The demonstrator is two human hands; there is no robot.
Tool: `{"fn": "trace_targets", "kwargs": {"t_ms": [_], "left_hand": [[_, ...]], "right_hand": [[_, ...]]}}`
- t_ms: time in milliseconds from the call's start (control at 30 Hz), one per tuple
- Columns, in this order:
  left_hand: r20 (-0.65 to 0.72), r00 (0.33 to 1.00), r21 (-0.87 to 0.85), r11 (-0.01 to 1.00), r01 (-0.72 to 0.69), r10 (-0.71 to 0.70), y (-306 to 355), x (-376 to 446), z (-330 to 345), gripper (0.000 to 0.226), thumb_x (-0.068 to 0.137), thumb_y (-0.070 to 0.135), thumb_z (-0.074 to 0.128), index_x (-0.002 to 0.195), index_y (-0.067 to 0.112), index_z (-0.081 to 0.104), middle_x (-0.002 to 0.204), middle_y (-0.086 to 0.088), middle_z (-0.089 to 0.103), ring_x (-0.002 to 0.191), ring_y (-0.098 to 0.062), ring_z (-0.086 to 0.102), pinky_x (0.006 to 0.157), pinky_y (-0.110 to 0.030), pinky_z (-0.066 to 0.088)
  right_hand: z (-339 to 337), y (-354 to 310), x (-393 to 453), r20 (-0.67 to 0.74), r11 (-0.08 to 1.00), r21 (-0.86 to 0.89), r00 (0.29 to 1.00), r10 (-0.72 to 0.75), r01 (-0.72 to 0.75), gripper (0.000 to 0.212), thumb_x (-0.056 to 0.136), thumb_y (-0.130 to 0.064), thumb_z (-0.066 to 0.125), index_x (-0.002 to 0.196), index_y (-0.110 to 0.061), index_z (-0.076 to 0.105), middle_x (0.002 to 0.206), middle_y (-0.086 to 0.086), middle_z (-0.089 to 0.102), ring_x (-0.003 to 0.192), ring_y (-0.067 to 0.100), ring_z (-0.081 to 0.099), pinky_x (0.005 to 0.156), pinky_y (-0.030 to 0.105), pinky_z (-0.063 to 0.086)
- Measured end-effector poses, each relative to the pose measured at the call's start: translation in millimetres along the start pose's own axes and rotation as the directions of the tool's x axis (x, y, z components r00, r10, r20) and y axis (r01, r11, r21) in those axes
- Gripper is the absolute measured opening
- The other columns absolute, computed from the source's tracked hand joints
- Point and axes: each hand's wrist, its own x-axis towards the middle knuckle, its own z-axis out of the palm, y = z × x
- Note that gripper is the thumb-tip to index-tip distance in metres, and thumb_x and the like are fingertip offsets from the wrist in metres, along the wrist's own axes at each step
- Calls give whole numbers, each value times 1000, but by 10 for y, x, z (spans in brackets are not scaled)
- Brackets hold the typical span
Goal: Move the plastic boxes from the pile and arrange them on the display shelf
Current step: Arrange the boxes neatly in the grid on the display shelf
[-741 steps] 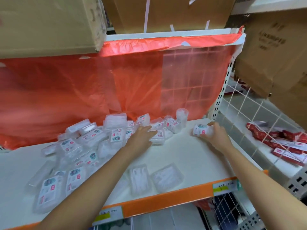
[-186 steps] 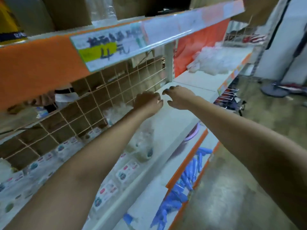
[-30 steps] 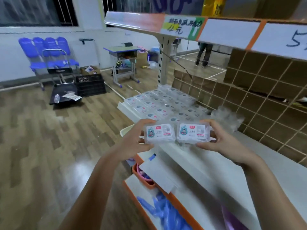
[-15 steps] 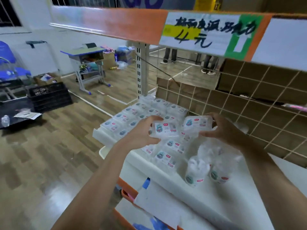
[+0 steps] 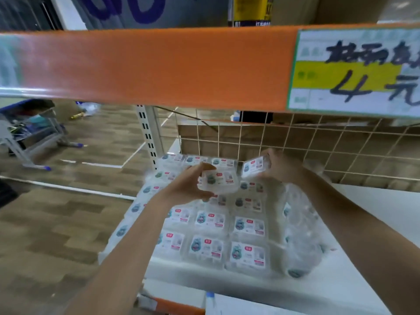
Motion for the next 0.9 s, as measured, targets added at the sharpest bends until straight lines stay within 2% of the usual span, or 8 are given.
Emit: {"fn": "trace_targets", "kwargs": {"t_ms": [100,233,433,600,667,733,900], "left_hand": [[49,997,18,998,-56,55,-99,58,-33,68,77,18,76,135,23,42,130,3,50,116,-11,45,93,-23,42],[71,990,-2,993,-121,120,-194,102,-59,68,78,18,76,136,20,41,134,1,49,114,-7,45,89,-15,39],[86,982,-2,986,-169,168,-291,96,-81,67,78,18,76,135,23,41,132,1,49,112,-8,46,88,-16,41],[101,977,7,981,-191,190,-349,92,-77,68,78,21,76,136,26,40,131,3,49,111,-8,45,91,-21,43],[112,977,4,983,-186,184,-370,92,-65,68,78,24,76,136,29,39,129,4,49,107,-9,47,88,-20,44],[126,976,1,984,-181,179,-387,99,-48,67,79,25,75,135,32,39,127,6,48,104,-10,49,85,-20,44],[178,962,-1,978,-208,205,-351,154,6,67,79,26,75,136,29,40,130,4,49,108,-10,48,88,-21,45]], "right_hand": [[61,-13,34,-13,997,45,998,64,-64,69,82,-30,72,138,-12,36,135,11,50,118,26,51,84,27,38],[139,-45,58,-37,984,119,990,136,-131,75,80,-28,75,140,-10,34,136,14,50,120,27,51,97,33,41],[171,-94,76,-63,989,19,987,148,-147,60,78,-29,75,127,-13,45,122,10,57,105,24,56,86,34,46],[194,-142,119,-59,965,-204,986,158,-167,57,81,-36,71,127,-10,49,125,12,47,108,26,51,91,36,44],[231,-157,139,-35,949,-258,983,181,-184,56,82,-38,69,128,-12,49,127,12,46,112,27,49,93,37,43],[266,-165,159,-31,940,-278,980,198,-198,53,84,-37,67,128,-13,49,128,12,46,114,28,47,93,37,41],[254,-190,176,-10,932,-297,977,213,-206,48,84,-34,66,124,-13,51,122,11,50,111,27,48,90,35,43]]}}
